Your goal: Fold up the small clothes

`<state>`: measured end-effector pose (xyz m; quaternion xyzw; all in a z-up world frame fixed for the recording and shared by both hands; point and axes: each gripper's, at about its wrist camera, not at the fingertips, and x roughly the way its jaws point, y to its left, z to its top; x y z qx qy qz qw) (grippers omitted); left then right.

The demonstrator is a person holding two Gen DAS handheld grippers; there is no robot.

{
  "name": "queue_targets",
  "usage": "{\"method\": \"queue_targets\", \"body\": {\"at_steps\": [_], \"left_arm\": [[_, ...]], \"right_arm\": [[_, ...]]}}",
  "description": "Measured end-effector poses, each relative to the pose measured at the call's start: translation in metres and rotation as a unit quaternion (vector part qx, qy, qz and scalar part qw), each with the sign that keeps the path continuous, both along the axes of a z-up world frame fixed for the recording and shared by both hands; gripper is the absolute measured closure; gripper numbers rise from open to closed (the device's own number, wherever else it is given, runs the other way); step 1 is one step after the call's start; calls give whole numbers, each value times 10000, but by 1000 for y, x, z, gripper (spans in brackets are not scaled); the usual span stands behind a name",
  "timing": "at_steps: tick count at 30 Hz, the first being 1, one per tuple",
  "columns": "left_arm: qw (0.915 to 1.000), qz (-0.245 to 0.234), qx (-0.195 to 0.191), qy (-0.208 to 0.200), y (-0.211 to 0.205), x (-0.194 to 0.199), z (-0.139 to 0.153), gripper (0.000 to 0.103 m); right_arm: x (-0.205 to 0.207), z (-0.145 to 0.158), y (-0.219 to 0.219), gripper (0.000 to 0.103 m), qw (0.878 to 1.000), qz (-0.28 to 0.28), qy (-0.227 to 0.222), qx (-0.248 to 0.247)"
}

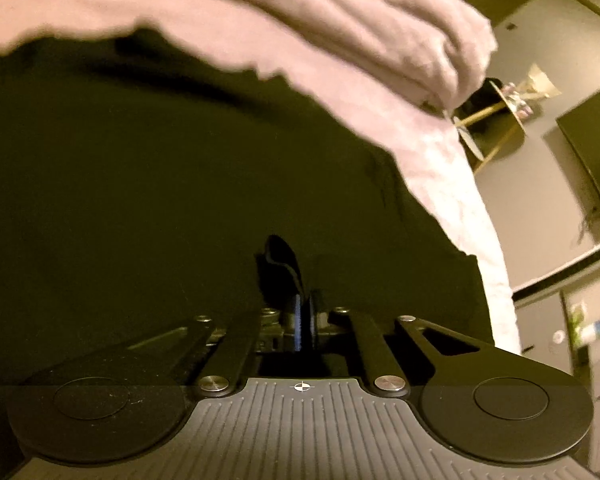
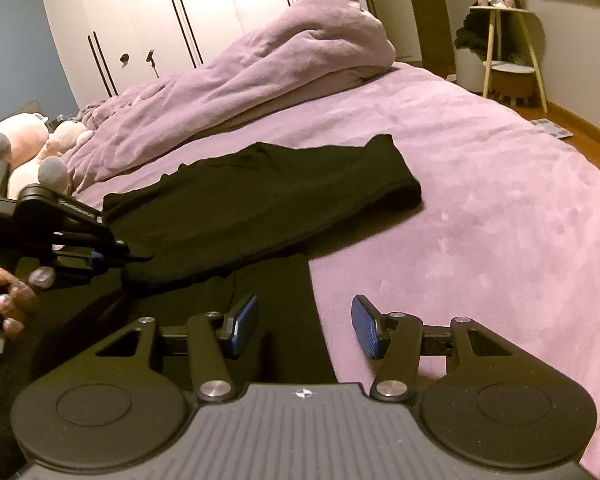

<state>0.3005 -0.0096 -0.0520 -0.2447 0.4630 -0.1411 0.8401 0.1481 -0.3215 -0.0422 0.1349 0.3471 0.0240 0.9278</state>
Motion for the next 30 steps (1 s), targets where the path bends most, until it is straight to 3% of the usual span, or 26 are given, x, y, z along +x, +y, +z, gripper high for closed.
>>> {"method": "queue_targets", "body": {"at_steps": [2,4,8,12,16,20,24,28,30], "left_arm": [[9985,74,387,-371,17,-3,15,98],[9957,320,723,-491,41,-1,22,98],[9856,1018,1284,-407,97,3,20,98],[9756,1529,1550,-263,135,4,10,98],[9737,1794,1388,-198,157,7,4,98],[9704,1872,1460,-448,174,6,13,98],[9706,1898,1397,-496,181,11,17,98],[9724,1850,1334,-483,183,13,17,98],[9727,1796,1391,-477,182,14,16,98]], "right_arm": [[5,4,3,52,10000,55,-59,-57],[11,6,6,52,9999,122,-85,-85],[25,9,16,52,9995,279,-110,-39],[48,7,24,52,9989,408,-62,213],[74,-3,25,52,9962,305,244,777],[95,-14,23,52,9898,162,383,1363],[116,-30,14,52,9738,-231,549,2195],[134,-47,10,58,9540,-815,715,2796],[143,-50,9,69,9500,-1004,714,2869]]}}
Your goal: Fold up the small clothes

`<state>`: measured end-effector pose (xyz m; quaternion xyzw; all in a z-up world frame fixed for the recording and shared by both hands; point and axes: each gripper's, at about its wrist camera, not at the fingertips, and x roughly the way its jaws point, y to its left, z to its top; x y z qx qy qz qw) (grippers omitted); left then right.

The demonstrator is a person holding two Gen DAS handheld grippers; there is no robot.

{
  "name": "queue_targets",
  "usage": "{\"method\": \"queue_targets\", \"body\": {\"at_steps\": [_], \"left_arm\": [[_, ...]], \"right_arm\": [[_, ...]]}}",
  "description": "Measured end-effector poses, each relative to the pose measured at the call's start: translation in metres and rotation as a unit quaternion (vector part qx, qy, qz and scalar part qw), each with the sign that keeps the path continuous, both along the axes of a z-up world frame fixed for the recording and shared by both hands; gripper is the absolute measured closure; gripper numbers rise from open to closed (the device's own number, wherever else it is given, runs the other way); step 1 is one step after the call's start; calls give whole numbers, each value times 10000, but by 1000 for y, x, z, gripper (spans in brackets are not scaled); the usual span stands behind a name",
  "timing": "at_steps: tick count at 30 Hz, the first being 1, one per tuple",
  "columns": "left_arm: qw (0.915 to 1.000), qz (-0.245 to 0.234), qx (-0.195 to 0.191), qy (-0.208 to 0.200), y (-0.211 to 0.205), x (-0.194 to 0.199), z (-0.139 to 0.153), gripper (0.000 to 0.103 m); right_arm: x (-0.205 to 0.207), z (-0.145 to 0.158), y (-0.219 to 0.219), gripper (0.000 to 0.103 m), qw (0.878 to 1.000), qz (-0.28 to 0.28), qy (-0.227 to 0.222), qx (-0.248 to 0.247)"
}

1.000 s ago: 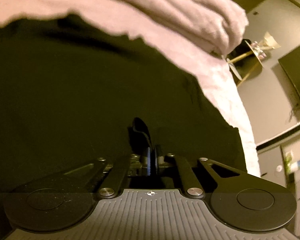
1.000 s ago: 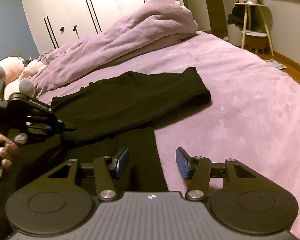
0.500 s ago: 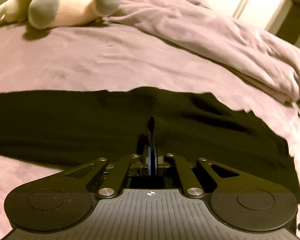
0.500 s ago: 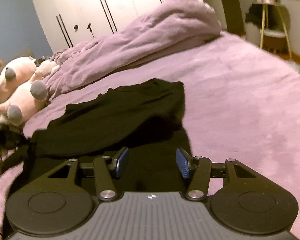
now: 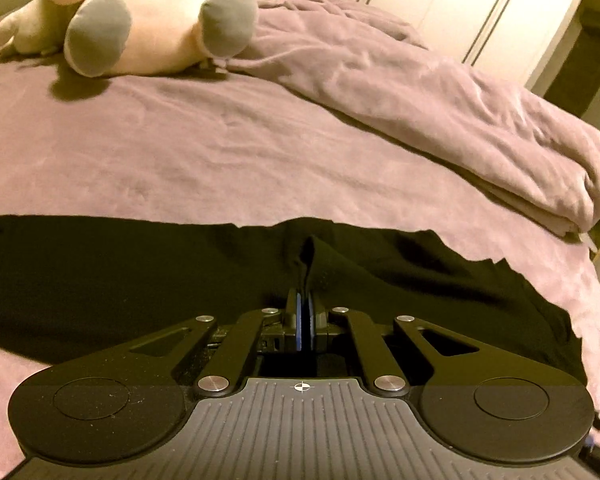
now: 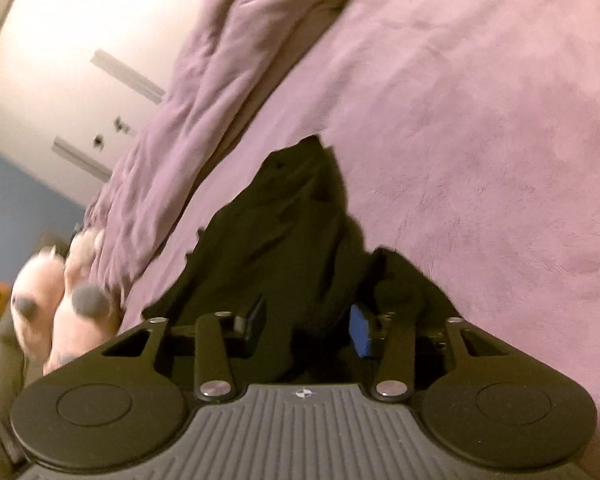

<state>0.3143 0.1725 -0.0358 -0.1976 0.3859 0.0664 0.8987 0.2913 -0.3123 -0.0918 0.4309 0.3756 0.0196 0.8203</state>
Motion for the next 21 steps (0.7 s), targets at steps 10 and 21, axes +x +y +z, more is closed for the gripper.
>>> {"method": "queue_targets", "body": {"at_steps": [10,21], "left_arm": [[9980,-421,347,-310,-24,14,6,98],[9976,-561,355,185,-15,15,-25,97]], "right_arm": [[6,9,-13,99,9937,-376,-482,-941],[-19,45,-10,86,9812,392,-775,-1724]]}}
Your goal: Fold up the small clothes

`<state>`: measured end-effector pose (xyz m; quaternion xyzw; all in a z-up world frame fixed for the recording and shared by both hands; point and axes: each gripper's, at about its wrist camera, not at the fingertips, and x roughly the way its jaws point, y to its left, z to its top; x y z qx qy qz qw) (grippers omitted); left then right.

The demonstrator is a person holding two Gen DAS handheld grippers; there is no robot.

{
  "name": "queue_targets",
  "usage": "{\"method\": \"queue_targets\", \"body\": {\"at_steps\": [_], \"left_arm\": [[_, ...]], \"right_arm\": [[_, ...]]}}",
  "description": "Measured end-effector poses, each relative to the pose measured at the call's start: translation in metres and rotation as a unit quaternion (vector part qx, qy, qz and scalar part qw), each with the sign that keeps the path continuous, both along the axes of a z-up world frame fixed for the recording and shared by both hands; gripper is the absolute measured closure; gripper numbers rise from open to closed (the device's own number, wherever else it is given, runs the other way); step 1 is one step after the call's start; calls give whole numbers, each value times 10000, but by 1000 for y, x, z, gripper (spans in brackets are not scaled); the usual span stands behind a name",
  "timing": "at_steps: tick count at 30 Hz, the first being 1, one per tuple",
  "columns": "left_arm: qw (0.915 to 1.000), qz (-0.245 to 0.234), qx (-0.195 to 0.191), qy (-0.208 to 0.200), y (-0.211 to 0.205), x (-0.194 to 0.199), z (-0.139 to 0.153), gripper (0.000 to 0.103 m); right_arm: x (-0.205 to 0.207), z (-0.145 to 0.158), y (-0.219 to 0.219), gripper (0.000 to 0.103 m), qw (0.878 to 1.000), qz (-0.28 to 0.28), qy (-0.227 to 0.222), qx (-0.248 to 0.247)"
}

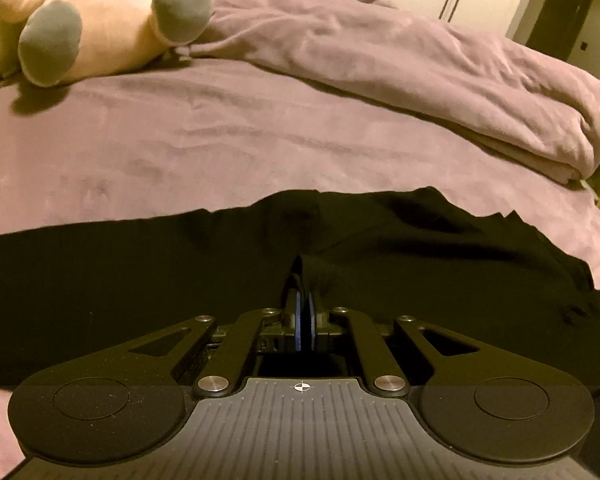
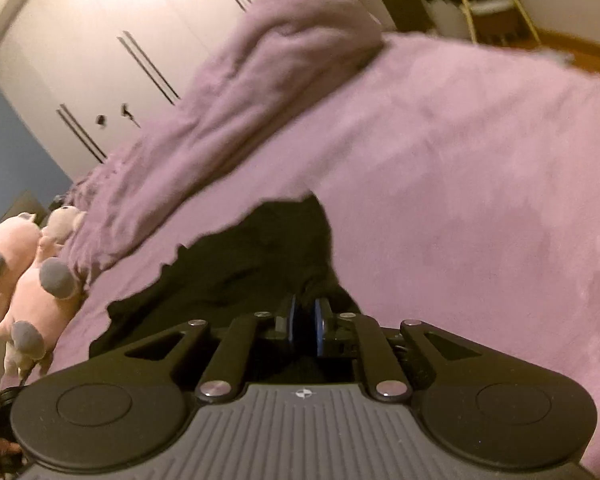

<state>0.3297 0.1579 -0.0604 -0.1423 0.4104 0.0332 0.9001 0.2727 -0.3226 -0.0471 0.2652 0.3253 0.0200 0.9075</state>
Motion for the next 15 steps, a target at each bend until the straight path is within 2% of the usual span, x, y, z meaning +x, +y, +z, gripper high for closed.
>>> {"method": "queue_targets", "body": {"at_steps": [2,6,10,12,15], "left_arm": [[10000,-5,-51,-57,-1,1,3,97],[9998,-133,-40,-160,-3,4,12,97],[9993,-288,110,-222,-6,10,18,97],[9987,-349,200,-310,-7,11,21,97],[9983,-271,304,-423,-6,11,22,97]], "right_arm": [[9,11,10,78,9991,127,-148,-373],[35,15,36,77,9955,458,-216,-802],[76,-9,74,79,9790,984,283,-1761],[92,-26,83,88,9704,1049,569,-2100],[96,-33,91,103,9552,934,379,-2783]]}}
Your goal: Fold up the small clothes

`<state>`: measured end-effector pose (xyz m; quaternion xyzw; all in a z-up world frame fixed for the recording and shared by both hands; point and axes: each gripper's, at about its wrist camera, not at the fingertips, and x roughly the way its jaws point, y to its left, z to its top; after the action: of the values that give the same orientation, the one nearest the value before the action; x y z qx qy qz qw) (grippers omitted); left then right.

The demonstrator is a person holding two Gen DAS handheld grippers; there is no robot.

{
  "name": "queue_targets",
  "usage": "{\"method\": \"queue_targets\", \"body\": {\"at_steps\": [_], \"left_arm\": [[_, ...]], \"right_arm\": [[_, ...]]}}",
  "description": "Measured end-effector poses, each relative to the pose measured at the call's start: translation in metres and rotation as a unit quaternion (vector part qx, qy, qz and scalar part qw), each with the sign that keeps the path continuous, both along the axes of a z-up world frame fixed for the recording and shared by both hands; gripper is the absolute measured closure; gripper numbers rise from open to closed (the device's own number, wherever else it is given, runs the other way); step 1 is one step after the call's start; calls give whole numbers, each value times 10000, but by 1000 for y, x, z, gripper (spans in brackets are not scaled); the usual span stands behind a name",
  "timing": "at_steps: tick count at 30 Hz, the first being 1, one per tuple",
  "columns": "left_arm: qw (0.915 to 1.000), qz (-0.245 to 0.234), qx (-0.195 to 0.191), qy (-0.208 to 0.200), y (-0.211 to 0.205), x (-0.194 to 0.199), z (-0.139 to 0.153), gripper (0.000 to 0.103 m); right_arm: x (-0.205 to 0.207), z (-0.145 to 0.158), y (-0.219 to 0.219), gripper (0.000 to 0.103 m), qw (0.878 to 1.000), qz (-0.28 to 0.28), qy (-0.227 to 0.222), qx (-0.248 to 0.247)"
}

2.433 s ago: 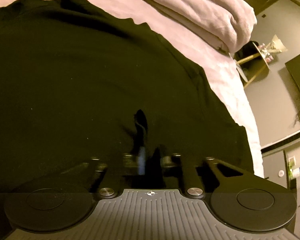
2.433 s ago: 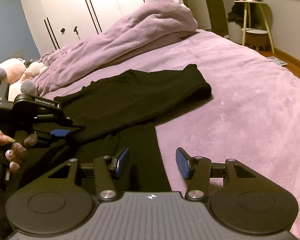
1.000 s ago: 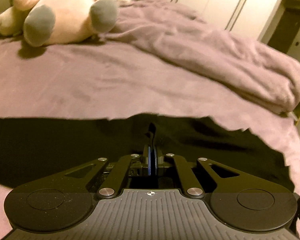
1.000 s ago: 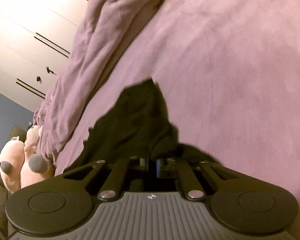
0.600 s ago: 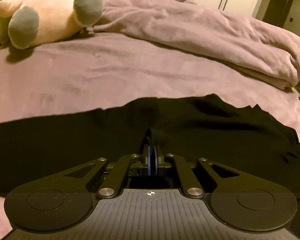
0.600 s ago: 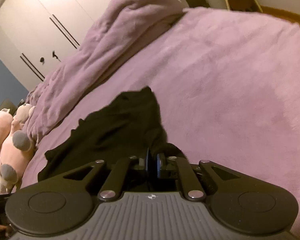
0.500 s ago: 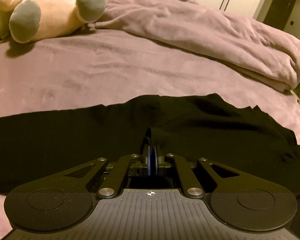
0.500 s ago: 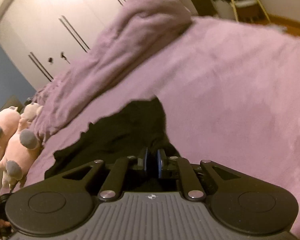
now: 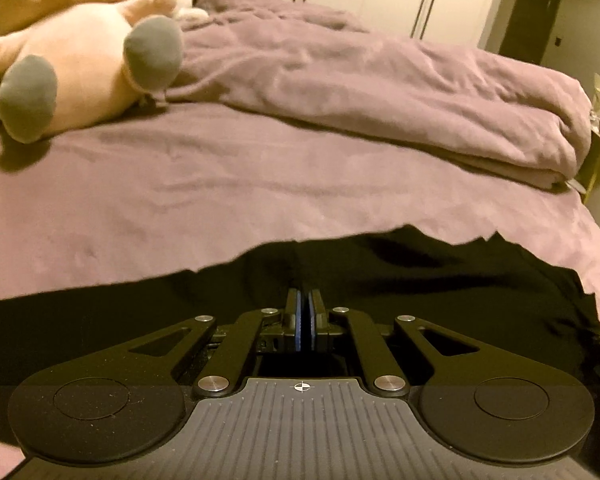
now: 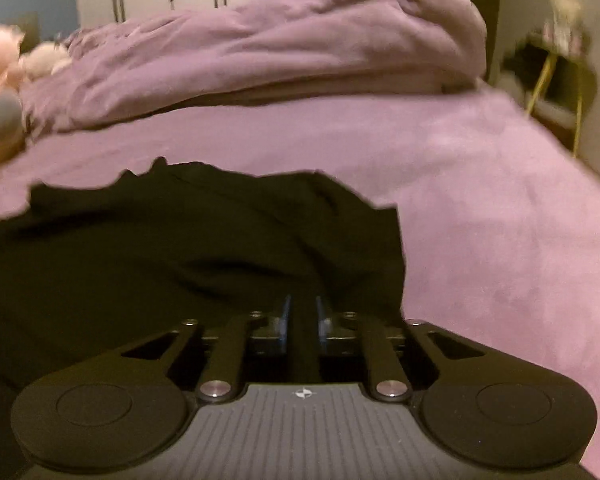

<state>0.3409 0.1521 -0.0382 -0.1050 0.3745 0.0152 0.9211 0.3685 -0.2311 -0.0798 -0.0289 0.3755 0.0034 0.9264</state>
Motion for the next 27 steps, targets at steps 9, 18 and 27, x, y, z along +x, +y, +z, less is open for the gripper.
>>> {"method": "queue_targets", "body": {"at_steps": [9,18,27], "left_arm": [[9969,-138,-491,597,16,-18,-22,73],[9979,82,-83,640,-5,-15,-26,93],[9968,363,374,598,-17,-14,-30,76]], "right_arm": [[-23,13,-10,93,9991,15,-63,420],[-72,3,-5,86,9985,375,-138,387],[-68,-2,11,85,9988,405,-140,-232]]}}
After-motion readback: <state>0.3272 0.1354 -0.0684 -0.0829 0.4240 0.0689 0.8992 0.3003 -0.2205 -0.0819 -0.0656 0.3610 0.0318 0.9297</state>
